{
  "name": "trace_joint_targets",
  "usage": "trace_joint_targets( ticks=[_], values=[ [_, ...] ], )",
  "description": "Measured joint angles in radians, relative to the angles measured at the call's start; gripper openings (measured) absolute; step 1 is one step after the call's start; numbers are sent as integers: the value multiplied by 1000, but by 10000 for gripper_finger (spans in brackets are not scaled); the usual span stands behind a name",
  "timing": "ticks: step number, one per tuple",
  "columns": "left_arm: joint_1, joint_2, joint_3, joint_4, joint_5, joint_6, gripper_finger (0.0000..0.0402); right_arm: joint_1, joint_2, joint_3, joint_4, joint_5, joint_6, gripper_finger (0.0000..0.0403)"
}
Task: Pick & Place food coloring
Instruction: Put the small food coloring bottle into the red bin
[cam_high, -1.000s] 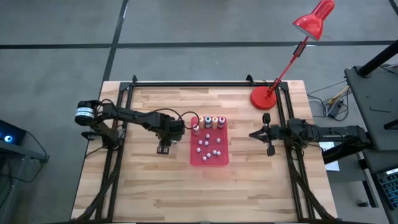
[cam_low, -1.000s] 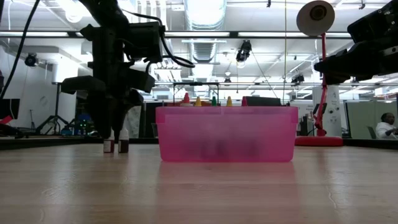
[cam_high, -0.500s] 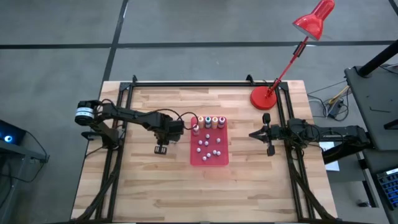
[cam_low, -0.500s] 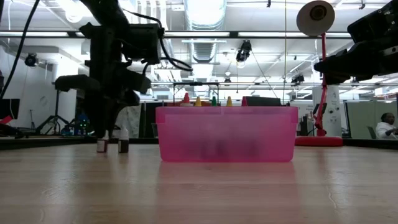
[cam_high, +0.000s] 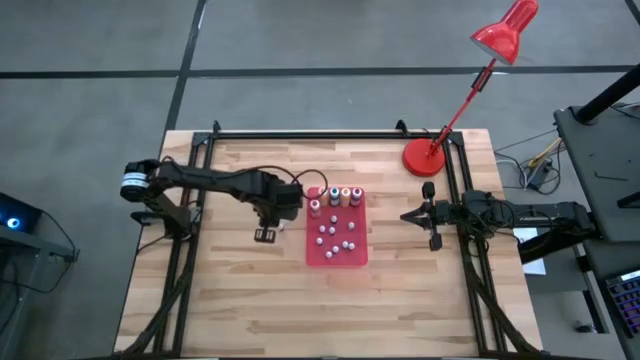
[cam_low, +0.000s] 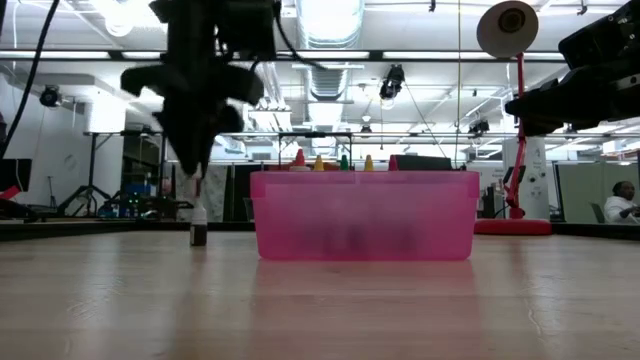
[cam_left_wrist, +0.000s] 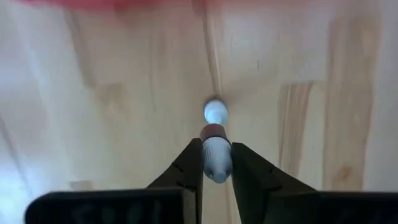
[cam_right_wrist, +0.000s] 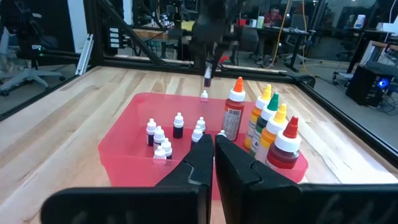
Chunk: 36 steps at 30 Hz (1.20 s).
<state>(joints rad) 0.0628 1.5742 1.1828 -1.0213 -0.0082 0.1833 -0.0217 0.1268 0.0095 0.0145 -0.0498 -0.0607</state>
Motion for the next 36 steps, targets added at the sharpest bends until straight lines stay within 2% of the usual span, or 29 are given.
trace_joint_targets(
  ticks=[9, 19, 30, 36],
  values=[
    [-22, 59, 207, -42, 5, 35, 37, 0, 0, 0, 0, 0, 0, 9],
    [-45, 207, 412, -52, 117, 229, 37, 0, 0, 0, 0, 0, -1, 9],
    [-43, 345, 506, -52, 130, 518, 37, 0, 0, 0, 0, 0, -2, 9],
    [-41, 390, 520, -50, 129, 586, 37, 0, 1, 0, 0, 0, 0, 9]
  ],
)
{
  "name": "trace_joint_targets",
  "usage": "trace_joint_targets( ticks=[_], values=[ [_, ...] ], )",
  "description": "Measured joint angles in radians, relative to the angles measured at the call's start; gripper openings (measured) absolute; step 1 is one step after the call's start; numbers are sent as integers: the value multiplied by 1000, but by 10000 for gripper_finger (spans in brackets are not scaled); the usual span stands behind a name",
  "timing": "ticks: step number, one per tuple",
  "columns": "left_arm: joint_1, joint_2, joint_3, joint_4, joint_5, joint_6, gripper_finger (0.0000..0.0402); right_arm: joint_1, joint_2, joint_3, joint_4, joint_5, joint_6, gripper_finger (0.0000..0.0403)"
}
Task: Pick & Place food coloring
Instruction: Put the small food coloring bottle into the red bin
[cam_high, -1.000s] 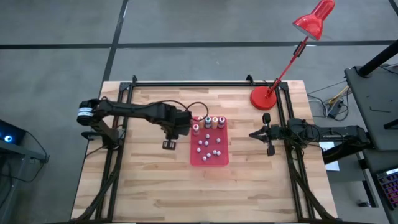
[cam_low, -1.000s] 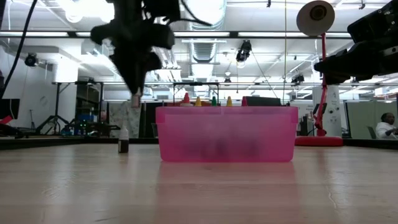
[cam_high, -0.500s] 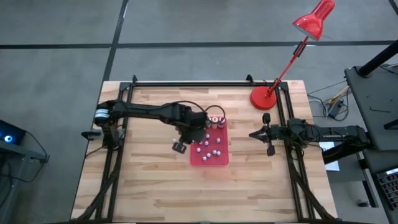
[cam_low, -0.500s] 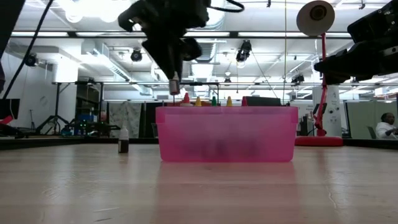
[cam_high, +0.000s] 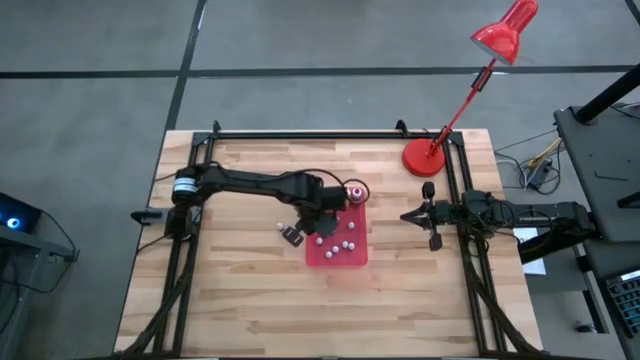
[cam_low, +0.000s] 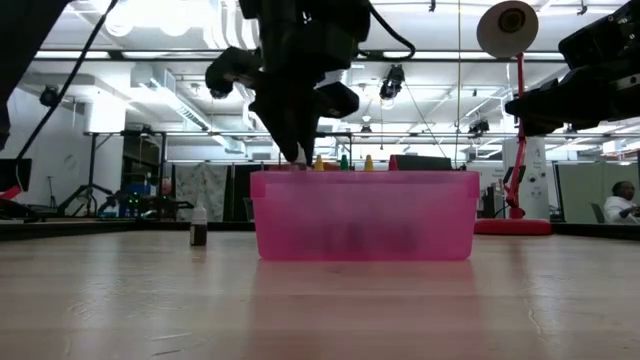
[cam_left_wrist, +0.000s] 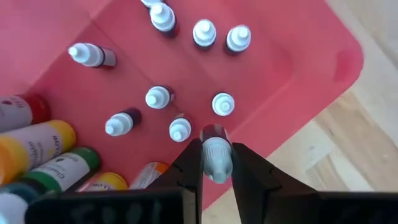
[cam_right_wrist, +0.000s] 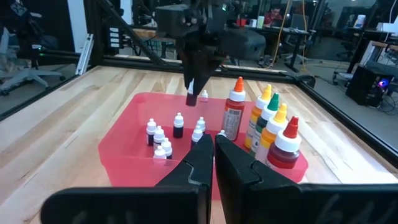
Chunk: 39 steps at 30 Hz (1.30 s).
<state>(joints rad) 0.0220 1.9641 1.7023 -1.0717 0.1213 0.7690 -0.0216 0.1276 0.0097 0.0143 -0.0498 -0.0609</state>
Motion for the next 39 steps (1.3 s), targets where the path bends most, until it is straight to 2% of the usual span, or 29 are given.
trace_joint_targets(
  ticks=[14, 30, 39],
  values=[
    [2, 51, -1, 16, -51, 73, 37, 0, 0, 0, 0, 0, 0, 9],
    [1, 51, -6, 32, -69, 176, 37, 0, 0, 0, 0, 0, -2, 9],
    [1, 55, -21, 44, -88, 181, 37, 0, 0, 0, 0, 0, -2, 9]
  ],
)
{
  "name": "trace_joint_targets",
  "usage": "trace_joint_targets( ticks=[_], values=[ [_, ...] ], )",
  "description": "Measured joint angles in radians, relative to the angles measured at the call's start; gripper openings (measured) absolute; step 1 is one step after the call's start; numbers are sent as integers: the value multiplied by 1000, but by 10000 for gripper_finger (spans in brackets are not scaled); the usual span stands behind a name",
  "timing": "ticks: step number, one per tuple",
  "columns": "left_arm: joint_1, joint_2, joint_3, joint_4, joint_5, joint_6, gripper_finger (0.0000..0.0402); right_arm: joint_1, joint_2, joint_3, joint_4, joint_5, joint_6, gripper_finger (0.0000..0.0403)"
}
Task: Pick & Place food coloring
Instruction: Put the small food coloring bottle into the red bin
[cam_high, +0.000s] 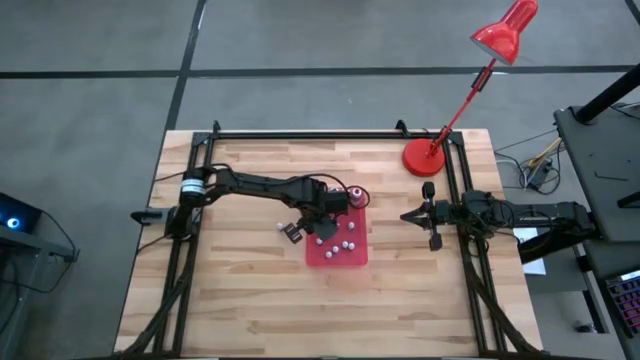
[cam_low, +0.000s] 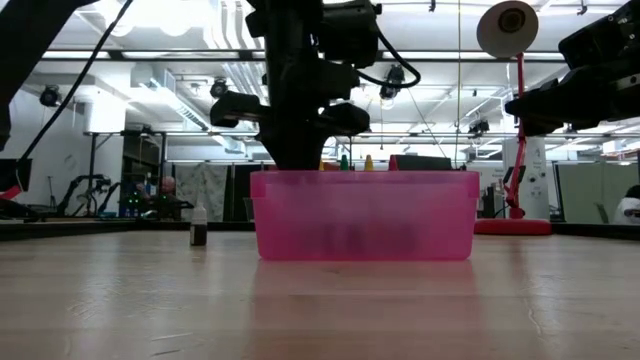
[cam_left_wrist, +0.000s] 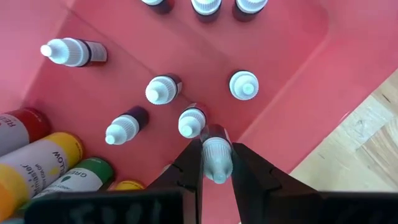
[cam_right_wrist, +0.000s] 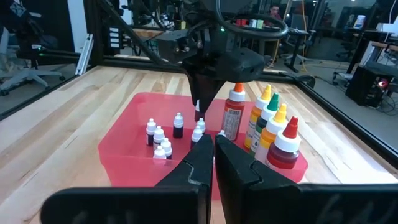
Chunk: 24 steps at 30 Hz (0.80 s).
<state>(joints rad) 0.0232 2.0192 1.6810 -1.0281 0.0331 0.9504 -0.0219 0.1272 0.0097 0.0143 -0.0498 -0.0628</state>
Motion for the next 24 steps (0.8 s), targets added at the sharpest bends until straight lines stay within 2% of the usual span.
trace_joint_targets(
  ticks=[24],
  values=[
    [0, 37, -2, 5, -1, -2, 37, 0, 0, 0, 0, 0, 1, 9]
  ],
)
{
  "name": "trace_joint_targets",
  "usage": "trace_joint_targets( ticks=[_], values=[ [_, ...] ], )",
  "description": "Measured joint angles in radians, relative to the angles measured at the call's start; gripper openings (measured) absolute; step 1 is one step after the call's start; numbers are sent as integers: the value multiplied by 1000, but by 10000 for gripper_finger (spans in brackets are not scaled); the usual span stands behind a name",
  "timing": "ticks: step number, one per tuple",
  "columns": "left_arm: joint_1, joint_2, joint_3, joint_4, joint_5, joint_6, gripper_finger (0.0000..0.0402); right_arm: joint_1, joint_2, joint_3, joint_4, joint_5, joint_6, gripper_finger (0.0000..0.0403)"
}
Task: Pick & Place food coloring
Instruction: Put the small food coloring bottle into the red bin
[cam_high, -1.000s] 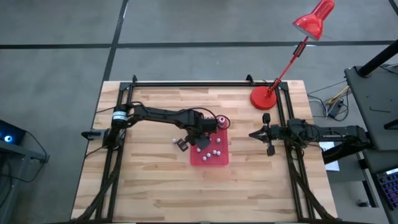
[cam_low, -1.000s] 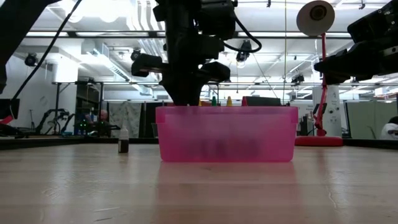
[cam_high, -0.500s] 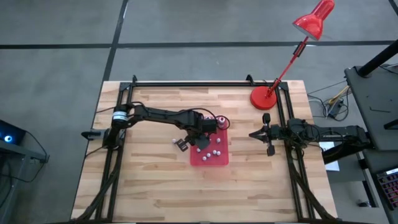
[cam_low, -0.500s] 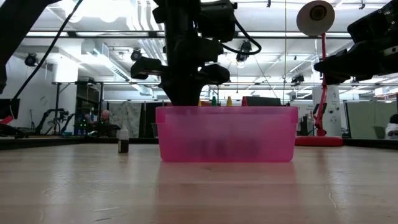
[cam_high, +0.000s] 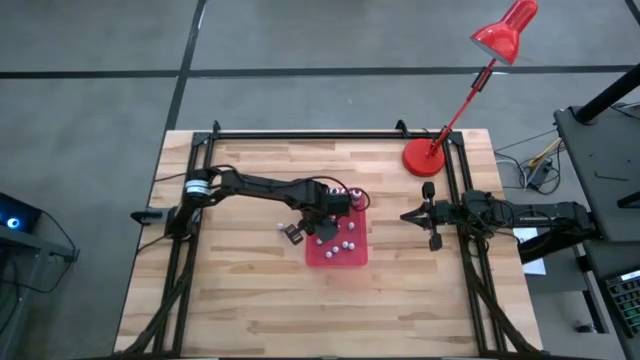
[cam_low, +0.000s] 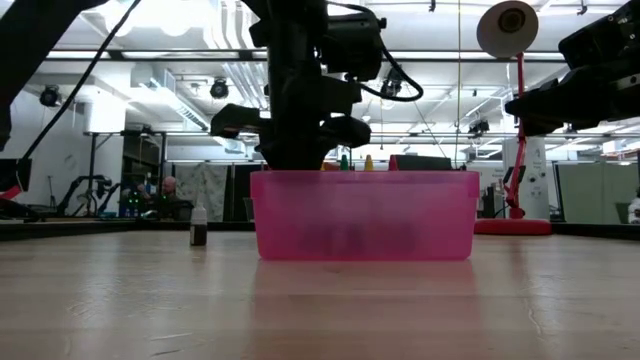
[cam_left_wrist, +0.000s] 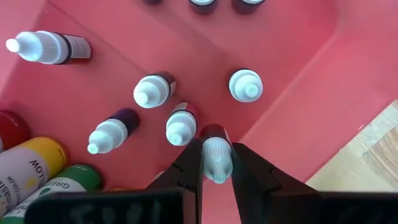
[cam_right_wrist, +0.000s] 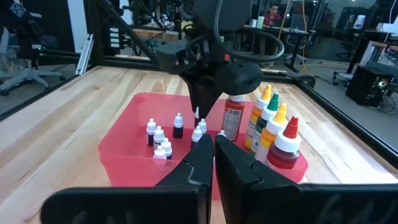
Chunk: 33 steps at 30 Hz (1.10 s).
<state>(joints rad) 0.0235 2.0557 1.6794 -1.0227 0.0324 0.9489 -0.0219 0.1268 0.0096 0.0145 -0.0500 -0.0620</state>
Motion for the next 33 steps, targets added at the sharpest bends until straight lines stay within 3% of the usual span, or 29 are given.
trace_joint_targets(
  ticks=[28, 33],
  values=[
    [0, 17, 0, 18, 0, -55, 37, 0, 0, 0, 0, 0, 1, 9],
    [0, 17, 0, 18, 1, -84, 60, 0, 0, 0, 0, 0, 1, 9]
  ],
)
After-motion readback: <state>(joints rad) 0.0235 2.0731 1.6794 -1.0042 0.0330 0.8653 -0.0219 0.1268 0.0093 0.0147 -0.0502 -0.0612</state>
